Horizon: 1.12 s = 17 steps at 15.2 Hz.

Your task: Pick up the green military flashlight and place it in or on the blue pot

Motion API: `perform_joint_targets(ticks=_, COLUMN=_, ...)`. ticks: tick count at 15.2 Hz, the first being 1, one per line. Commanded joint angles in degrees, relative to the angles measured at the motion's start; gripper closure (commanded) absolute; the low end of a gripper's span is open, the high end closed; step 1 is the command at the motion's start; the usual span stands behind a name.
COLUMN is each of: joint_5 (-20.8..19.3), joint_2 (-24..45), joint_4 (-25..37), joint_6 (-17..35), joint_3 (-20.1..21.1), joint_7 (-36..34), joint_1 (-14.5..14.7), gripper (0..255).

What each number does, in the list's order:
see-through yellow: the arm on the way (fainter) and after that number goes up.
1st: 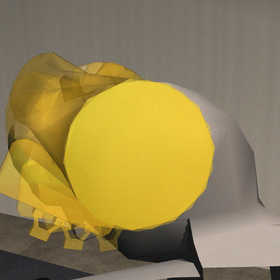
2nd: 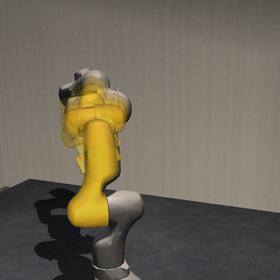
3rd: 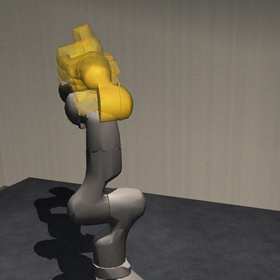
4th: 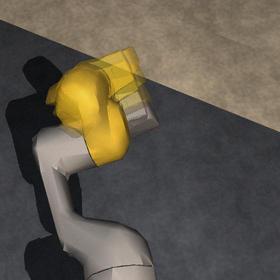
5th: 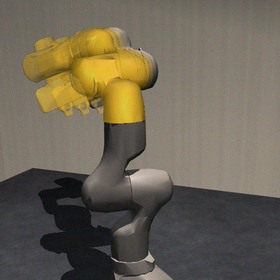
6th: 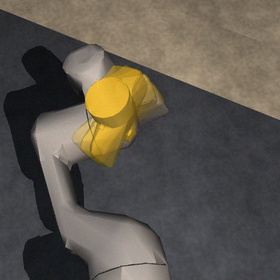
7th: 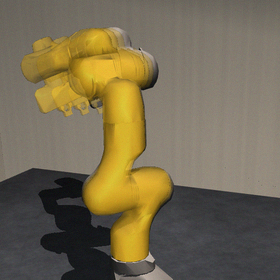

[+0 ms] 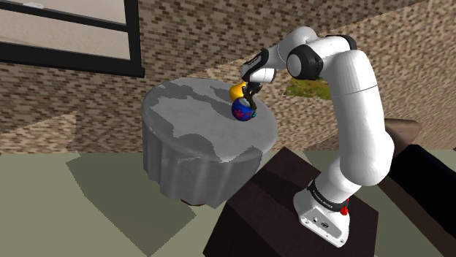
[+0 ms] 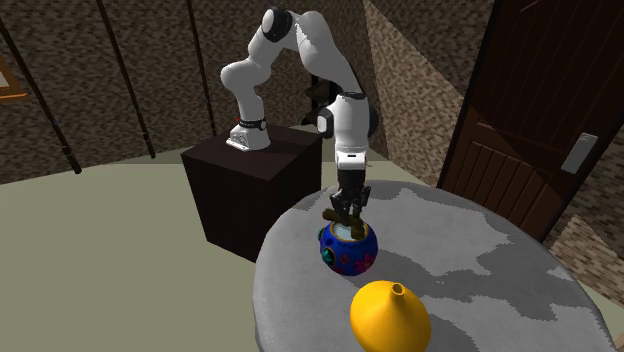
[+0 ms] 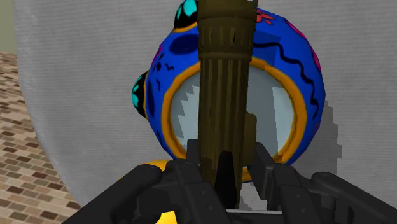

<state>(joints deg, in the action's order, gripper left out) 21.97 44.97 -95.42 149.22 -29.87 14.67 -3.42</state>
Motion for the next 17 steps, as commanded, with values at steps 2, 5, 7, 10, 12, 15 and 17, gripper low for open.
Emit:
perform_joint_targets(ticks=2, joint_5=0.05, joint_2=0.28, joint_4=-0.03, joint_6=-0.01, joint_3=0.11, joint_7=0.02, joint_1=-0.09, gripper=255)
perform_joint_targets(ticks=5, joint_5=0.05, joint_2=0.28, joint_4=-0.03, joint_6=-0.01, joint_3=0.11, joint_7=0.02, joint_1=-0.09, gripper=255)
perform_joint_targets(ticks=7, joint_5=0.05, joint_2=0.25, joint_4=-0.07, joint_6=0.0, joint_3=0.1, joint_7=0.02, joint_1=-0.08, gripper=0)
perform_joint_targets(ticks=10, joint_5=0.05, joint_2=0.25, joint_4=-0.07, joint_6=0.0, joint_3=0.1, joint_7=0.02, joint_1=-0.07, gripper=0)
perform_joint_targets(ticks=12, joint_5=-0.53, joint_2=-1.46, joint_4=-1.17, joint_6=-0.68, joint_3=-0.69, joint_7=-0.29, joint_1=0.85, gripper=0)
perform_joint_targets(ticks=15, joint_5=-2.42, joint_2=-6.14, joint_4=-3.9, joint_6=-2.81, joint_3=-3.07, joint_7=-1.37, joint_1=3.57, gripper=0)
perform_joint_targets(ticks=17, joint_5=-2.43, joint_2=-6.14, joint_4=-3.9, joint_6=-2.8, joint_3=-3.07, joint_7=-1.38, joint_1=3.56, gripper=0)
